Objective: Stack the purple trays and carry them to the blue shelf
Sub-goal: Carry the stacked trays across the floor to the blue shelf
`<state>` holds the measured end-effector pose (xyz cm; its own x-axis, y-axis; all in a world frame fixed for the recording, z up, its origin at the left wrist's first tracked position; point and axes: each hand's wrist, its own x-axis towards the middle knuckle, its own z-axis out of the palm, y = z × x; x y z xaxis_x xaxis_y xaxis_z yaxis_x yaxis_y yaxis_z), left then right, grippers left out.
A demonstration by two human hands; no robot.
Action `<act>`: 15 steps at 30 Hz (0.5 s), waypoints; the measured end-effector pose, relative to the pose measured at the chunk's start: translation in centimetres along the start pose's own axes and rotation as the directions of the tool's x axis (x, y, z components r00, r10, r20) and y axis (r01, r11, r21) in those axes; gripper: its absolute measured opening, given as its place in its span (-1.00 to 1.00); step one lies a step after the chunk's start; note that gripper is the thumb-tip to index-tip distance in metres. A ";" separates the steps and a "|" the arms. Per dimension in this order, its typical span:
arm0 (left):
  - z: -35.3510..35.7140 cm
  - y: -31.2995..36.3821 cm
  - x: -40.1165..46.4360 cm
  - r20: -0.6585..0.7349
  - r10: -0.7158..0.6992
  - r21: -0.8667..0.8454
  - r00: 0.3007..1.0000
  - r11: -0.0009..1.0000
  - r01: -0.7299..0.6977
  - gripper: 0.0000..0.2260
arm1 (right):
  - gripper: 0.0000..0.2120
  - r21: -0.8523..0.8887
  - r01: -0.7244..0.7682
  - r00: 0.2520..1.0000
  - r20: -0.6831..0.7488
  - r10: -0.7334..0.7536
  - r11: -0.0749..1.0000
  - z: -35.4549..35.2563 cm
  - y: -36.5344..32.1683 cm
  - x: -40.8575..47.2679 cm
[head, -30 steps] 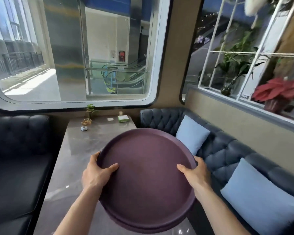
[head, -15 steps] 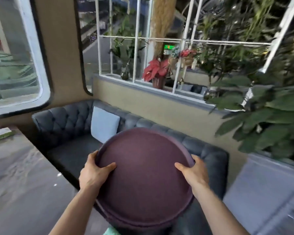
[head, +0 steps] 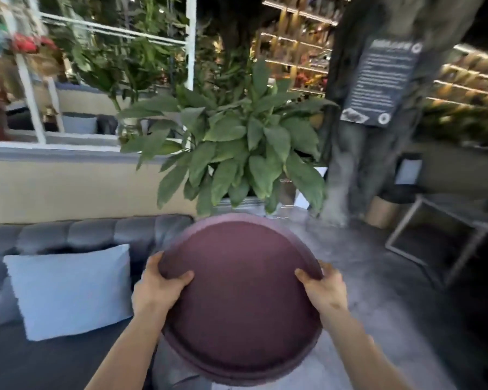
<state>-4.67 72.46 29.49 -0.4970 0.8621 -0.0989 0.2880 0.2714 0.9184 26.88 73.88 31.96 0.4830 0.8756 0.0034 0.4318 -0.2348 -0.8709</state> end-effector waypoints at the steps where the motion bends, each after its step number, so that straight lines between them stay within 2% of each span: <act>1: 1.7 0.8 -0.2 0.051 0.021 0.008 0.998 1.000 -0.022 -0.28 | -0.62 0.005 -0.028 0.998 -0.064 0.028 1.000 -1.8 0.9 -0.1; 4: 7.1 2.8 -1.6 0.204 0.088 0.003 0.975 0.996 -0.091 -0.35 | -0.61 0.042 -0.132 0.966 -0.218 0.138 0.990 -7.4 4.3 -1.4; 7: 12.6 4.5 -4.9 0.377 0.135 -0.014 0.917 0.990 -0.140 -0.35 | -0.52 0.073 -0.220 0.903 -0.362 0.231 0.973 -13.2 8.0 -4.1; 15: 25.2 7.7 -19.0 0.699 0.270 -0.076 0.662 0.949 -0.307 -0.31 | -0.51 0.191 -0.397 0.630 -0.654 0.418 0.898 -27.7 17.0 -13.9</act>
<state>27.60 68.98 28.73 0.3216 0.9430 -0.0853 0.3634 -0.0397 0.9308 48.59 46.01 30.78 0.9833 0.1776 -0.0405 0.0502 -0.4778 -0.8770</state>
